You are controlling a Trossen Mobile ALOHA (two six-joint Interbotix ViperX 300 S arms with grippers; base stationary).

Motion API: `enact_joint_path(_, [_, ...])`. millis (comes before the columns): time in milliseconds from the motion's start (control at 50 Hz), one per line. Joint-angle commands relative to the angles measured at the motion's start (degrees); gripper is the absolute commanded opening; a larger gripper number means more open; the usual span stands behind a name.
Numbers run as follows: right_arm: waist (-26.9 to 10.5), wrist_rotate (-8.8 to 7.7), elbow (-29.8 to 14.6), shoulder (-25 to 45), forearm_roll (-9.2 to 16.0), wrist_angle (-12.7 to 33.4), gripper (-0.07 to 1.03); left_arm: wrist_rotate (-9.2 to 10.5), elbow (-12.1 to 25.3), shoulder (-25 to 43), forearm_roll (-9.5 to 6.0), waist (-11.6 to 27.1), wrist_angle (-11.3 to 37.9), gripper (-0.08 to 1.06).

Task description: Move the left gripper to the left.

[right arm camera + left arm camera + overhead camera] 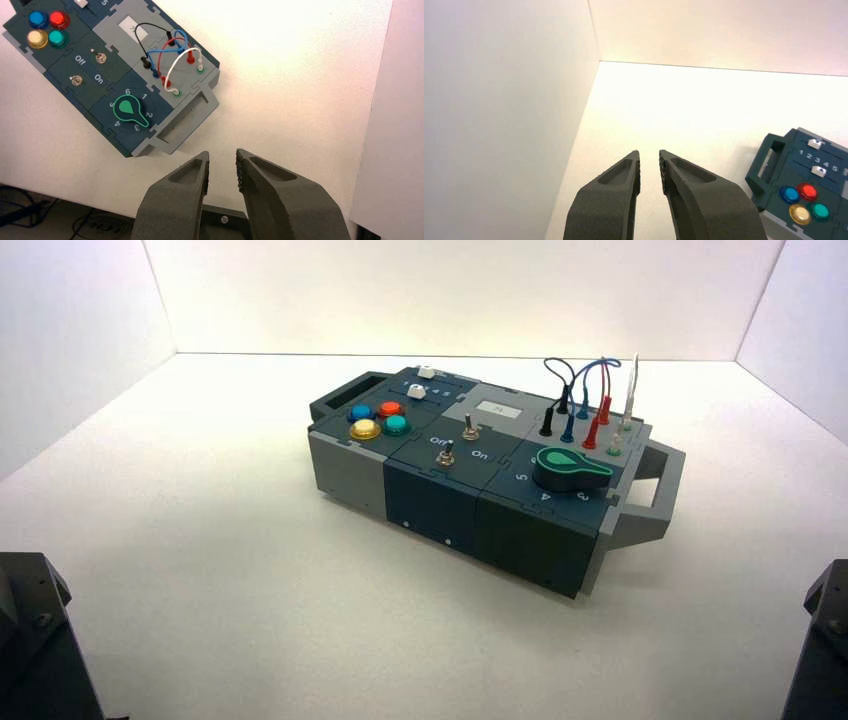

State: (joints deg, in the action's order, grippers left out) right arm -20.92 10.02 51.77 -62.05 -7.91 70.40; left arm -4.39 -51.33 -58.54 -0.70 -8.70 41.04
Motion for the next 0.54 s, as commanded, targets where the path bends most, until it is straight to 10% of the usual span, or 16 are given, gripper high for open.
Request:
enact_joint_path(20, [0.26,-0.7,-1.93,0.62,0.09,-0.26,0.31,0.18,0.62,0.26,0.09,-0.53,-0.79,0.24])
enact_joint_path(540, [0.26,-1.05,-2.02,0.97,0.18,-0.18,0.31,0.18,-0.97,-0.09,-0.35,-0.53,-0.79,0.24])
